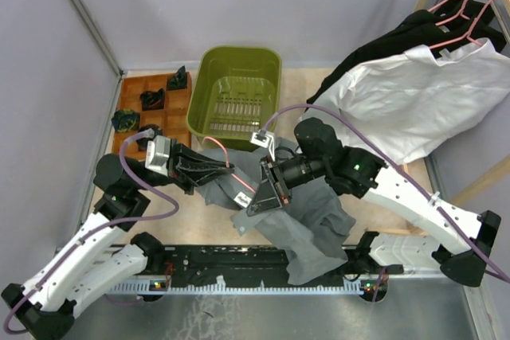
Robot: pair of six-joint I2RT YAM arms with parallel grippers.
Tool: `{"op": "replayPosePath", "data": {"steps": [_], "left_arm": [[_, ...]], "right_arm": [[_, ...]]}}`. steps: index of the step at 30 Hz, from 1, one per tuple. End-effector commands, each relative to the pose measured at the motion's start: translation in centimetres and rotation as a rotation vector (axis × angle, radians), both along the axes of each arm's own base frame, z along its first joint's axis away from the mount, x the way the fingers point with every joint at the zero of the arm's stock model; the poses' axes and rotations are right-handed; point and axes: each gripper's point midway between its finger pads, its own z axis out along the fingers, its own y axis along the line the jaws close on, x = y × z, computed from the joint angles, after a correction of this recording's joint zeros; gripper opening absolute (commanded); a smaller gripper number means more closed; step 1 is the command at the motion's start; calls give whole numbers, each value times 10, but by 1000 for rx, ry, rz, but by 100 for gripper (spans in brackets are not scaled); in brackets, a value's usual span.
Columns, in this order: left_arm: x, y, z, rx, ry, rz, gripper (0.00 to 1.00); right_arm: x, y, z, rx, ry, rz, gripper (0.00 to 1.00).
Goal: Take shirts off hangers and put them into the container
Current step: Adjust the hanger.
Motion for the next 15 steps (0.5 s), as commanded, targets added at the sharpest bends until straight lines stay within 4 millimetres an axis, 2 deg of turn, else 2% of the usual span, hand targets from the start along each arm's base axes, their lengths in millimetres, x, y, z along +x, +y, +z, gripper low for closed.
{"op": "replayPosePath", "data": {"steps": [1,2,3,5,8,10,12,13,15], "left_arm": [[-12,12,43,-92,-83,12,0],[-12,12,45,-92,-76,17,0],[-10,13,47,-90,-65,27,0],[-4,14,47,-72,-37,67,0],[8,20,49,-51,-6,158,0],[11,22,52,-36,3,182,0],[9,22,56,-15,9,178,0],[11,22,58,-6,21,186,0],[16,24,61,18,53,220,0]], "right_arm": [[14,-13,15,-32,-177,-75,32],[19,-15,16,-44,-209,-103,46],[24,-17,18,-51,-253,-136,53],[34,-19,18,-70,-349,-199,56],[34,-18,20,-78,-500,-205,71],[41,-16,22,-93,-603,-233,74],[57,-15,28,-106,-705,-304,72],[66,-15,34,-105,-744,-348,68],[74,-11,50,-74,-781,-396,46]]}}
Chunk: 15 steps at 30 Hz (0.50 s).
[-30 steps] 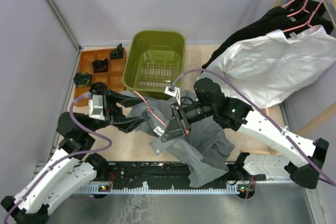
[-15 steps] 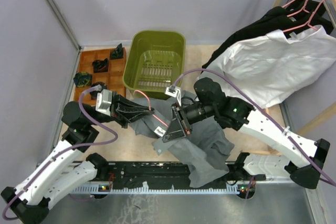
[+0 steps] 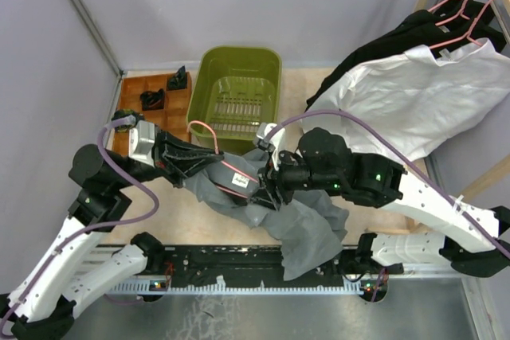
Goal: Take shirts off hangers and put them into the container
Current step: Adjust the hanger.
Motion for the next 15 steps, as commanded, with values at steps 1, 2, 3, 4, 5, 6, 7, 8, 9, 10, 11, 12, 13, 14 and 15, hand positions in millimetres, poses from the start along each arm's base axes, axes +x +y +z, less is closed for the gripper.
{"op": "replayPosePath", "data": {"steps": [1,2,3,4,5,6,7,8,9,10,11,12,13,14,15], "left_arm": [[14,11,18,23,27,122,0],[16,13,19,25,33,141,0],[18,15,22,19,33,160,0],[19,17,26,10,28,170,0],[18,18,32,-4,24,177,0],[16,20,37,-16,17,179,0],[13,22,45,-27,8,180,1],[12,25,50,-34,9,187,9],[11,28,55,-39,13,198,21],[9,30,58,-42,13,202,32],[4,33,62,-45,-2,199,41],[0,35,65,-46,-20,197,49],[-3,38,67,-51,-32,200,58],[-5,41,69,-59,-41,208,66],[-7,44,70,-67,-47,218,72]], "right_arm": [[42,1,46,73,-236,-160,35],[42,7,49,75,-234,-149,23],[41,12,51,76,-230,-135,12],[40,18,52,73,-223,-122,2],[40,23,52,68,-216,-115,0],[41,27,52,62,-204,-119,0],[42,31,55,66,-186,-126,0],[39,37,60,81,-169,-111,0],[34,44,68,111,-149,-84,0],[27,50,79,152,-124,-51,0],[20,54,90,194,-101,-17,0],[13,58,102,236,-91,20,0],[7,60,111,264,-83,54,0],[3,62,116,279,-80,78,0],[1,62,120,284,-80,90,0]]}}
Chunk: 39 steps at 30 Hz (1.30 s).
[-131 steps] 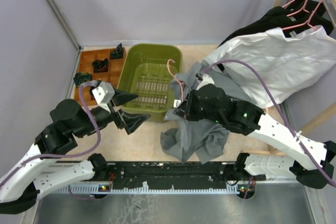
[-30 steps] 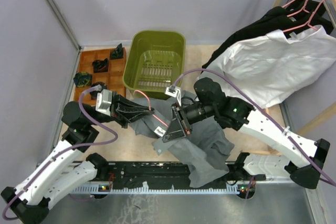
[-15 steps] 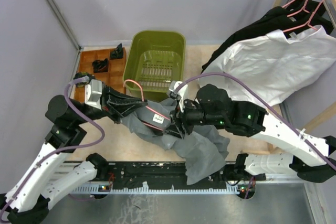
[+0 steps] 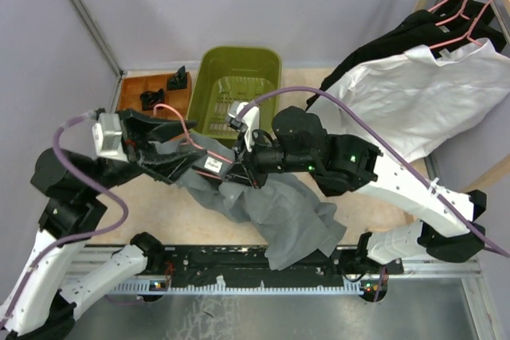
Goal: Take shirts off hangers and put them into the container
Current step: Adjust the hanger.
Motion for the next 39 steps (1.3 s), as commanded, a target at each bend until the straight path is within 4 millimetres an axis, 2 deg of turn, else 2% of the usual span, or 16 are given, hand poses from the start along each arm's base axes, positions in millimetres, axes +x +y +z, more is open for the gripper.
{"op": "replayPosePath", "data": {"steps": [1,3,9,15,20,23,28,34,38,39], "left_arm": [[-19,19,19,-42,-64,26,76],[-18,25,19,-58,-67,64,83],[-8,27,-8,-5,-17,112,91],[3,23,-35,27,-11,131,94],[30,32,-53,40,85,267,94],[41,35,-68,46,167,315,92],[47,28,-85,34,248,304,86],[44,10,-83,33,230,211,76],[40,9,-73,-20,182,191,70],[40,10,-70,-37,168,189,65]], "right_arm": [[-22,11,73,210,-8,129,0],[-14,9,61,171,12,118,0],[11,7,10,131,202,89,0],[2,9,-9,141,261,132,0],[7,7,-20,141,268,91,0],[6,6,-21,159,264,92,0],[2,5,-24,174,258,118,0],[-5,3,-28,158,271,149,0],[-3,-1,-36,125,268,136,0],[-3,-1,-38,119,268,134,0]]}}
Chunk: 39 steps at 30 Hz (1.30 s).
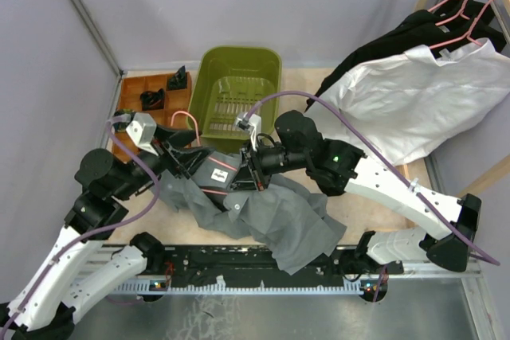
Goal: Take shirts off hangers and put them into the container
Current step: Adjust the hanger, then remove the shirt from the hanger.
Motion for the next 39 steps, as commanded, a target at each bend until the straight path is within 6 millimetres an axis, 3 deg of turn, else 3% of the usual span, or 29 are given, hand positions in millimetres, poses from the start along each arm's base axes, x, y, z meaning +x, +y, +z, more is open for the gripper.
{"op": "replayPosePath", "data": {"steps": [1,5,7,8,11,18,21,25,29,32,37,39], "left_arm": [[-10,-1,24,-100,-98,-36,58],[-8,-5,19,-82,-90,-48,27],[-4,-7,9,-23,-52,-45,3],[1,-4,5,-5,-32,-14,0],[8,5,4,31,-37,46,0],[30,47,-2,90,-8,307,0],[39,54,-9,111,31,369,0],[45,51,-15,111,74,379,0],[49,42,-21,112,109,358,0],[49,40,-22,101,125,349,0],[47,41,-20,92,125,351,0],[46,41,-20,92,127,349,0]], "right_arm": [[-5,-5,22,69,-62,24,0],[-3,-5,22,74,-70,14,0],[1,-6,25,83,-93,-10,9],[4,-7,25,81,-105,-26,15],[16,-16,24,36,-138,-105,51],[61,-58,38,-139,-227,-425,70],[62,-63,44,-181,-241,-463,73],[53,-40,35,-237,-280,-455,74],[71,-16,20,-250,-214,-587,72],[78,0,14,-213,-214,-626,64],[94,0,3,-207,-219,-731,52],[97,1,0,-201,-219,-748,58]]}}
